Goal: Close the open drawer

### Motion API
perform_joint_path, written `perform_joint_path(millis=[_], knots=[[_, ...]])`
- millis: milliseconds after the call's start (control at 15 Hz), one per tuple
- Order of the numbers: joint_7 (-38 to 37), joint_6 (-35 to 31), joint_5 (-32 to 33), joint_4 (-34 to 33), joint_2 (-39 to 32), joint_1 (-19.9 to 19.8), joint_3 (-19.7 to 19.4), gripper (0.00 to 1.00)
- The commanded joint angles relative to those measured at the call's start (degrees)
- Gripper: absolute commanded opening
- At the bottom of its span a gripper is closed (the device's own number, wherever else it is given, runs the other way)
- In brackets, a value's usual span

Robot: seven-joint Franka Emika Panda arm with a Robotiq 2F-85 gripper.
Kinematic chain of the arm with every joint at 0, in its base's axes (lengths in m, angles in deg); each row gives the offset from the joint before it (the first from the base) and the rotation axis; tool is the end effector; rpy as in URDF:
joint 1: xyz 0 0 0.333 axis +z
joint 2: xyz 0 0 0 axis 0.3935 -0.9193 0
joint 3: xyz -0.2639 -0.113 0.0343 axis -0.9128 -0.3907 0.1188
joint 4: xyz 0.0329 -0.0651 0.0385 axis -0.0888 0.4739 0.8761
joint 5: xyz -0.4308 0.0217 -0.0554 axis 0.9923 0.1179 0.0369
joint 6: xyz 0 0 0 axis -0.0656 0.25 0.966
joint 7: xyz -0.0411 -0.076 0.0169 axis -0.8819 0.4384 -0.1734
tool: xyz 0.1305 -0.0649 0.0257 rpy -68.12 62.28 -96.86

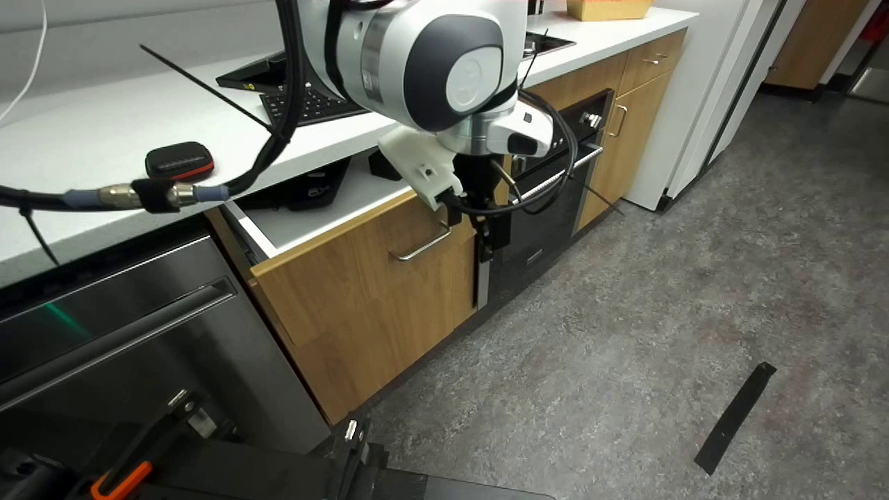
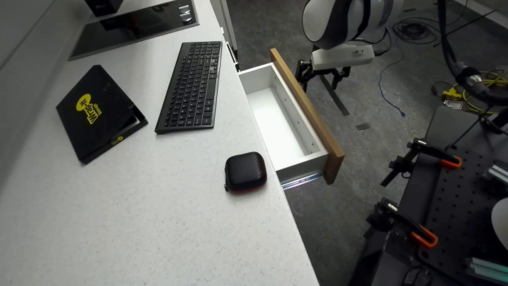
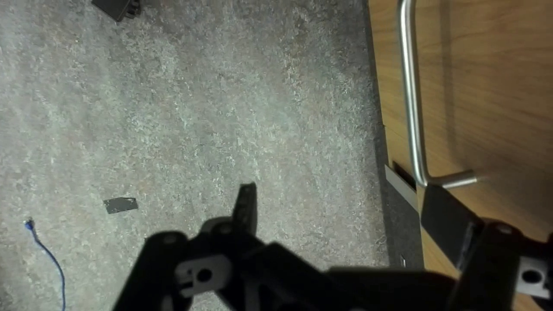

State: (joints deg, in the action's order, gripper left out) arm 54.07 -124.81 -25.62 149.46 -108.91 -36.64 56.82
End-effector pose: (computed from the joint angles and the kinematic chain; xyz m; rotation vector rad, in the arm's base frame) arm 0.5072 -0.1829 0.0553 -2.8101 1.3104 -0.0651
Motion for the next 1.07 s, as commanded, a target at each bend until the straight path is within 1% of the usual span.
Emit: perform_joint_path(millis=[0, 333, 400, 467, 533, 600, 800, 1000], knots=[[1.1, 0.6, -1.6, -0.1, 0.2, 1.8, -1.5, 1.00], [1.2, 0.8, -1.6, -0.1, 0.3, 1.8, -1.6, 1.00], [1.8, 0.5, -2.2, -0.9, -0.6, 1.4, -1.0, 1.00], [2.0, -0.4, -3.0, -1.9, -1.9, 1.1, -0.3, 1.00], [3.3, -0.3, -4.9, -3.8, -3.6, -0.1, 1.7, 1.00], [3.3, -0.1, -6.3, -5.3, -5.0, -0.3, 2.7, 1.00], [4.2, -0.2, -9.7, -9.0, -8.6, 0.1, 4.9, 1.00], [5.4, 0.0, -11.3, -11.2, -9.6, 1.1, 7.7, 1.00]])
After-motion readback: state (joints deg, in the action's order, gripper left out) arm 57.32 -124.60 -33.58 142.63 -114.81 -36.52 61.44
